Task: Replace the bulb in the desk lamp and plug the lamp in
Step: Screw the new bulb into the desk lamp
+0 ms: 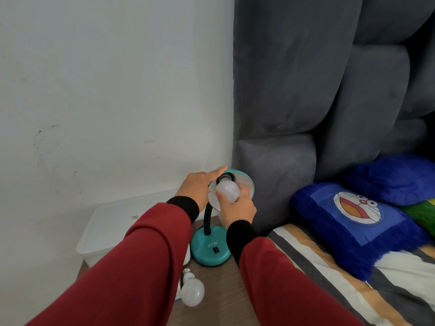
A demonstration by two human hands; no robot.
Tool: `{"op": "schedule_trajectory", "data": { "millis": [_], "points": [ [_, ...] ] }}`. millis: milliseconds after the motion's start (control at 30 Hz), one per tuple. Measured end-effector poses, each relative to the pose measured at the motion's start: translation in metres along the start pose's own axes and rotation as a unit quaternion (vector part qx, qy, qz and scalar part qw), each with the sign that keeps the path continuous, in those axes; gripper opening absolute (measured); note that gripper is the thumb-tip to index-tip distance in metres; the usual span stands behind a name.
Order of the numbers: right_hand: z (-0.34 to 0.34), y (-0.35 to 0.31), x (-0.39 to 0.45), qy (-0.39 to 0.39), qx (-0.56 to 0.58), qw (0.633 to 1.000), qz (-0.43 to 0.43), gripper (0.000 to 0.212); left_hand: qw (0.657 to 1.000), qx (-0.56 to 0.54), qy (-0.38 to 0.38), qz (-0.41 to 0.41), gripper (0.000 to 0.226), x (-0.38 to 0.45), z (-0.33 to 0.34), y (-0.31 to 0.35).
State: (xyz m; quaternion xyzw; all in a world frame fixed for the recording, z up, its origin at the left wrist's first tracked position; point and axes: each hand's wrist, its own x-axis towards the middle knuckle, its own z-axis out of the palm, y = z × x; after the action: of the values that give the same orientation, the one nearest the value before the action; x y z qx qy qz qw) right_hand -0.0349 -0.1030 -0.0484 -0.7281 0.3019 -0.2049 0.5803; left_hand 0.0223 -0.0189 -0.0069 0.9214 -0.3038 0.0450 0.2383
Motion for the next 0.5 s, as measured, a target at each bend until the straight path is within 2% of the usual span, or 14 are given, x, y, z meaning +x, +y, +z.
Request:
{"op": "schedule_trajectory", "data": {
  "millis": [133, 233, 367, 500],
  "points": [
    [0.0029, -0.0031, 0.0009, 0.004, 0.071, 0.996, 0.059, 0.064, 1.000, -0.001, 0.005, 0.000, 0.070, 0.0002, 0.0004, 0.0017],
    [0.0028, -0.0026, -0.0008, -0.006, 0.020, 1.000, 0.002, 0.075, 1.000, 0.004, 0.006, -0.001, 0.070, -0.0002, 0.0013, 0.0003],
    [0.0004, -0.0043, 0.0026, -0.015, 0.023, 1.000, 0.014, 0.061, 1.000, -0.012, 0.000, -0.003, 0.070, 0.0004, 0.0012, 0.0009],
    [0.0031, -0.0017, 0.0064, -0.018, 0.065, 0.996, 0.057, 0.060, 1.000, -0.011, 0.004, -0.001, 0.069, 0.0003, 0.0019, 0.0016]
  ]
}}
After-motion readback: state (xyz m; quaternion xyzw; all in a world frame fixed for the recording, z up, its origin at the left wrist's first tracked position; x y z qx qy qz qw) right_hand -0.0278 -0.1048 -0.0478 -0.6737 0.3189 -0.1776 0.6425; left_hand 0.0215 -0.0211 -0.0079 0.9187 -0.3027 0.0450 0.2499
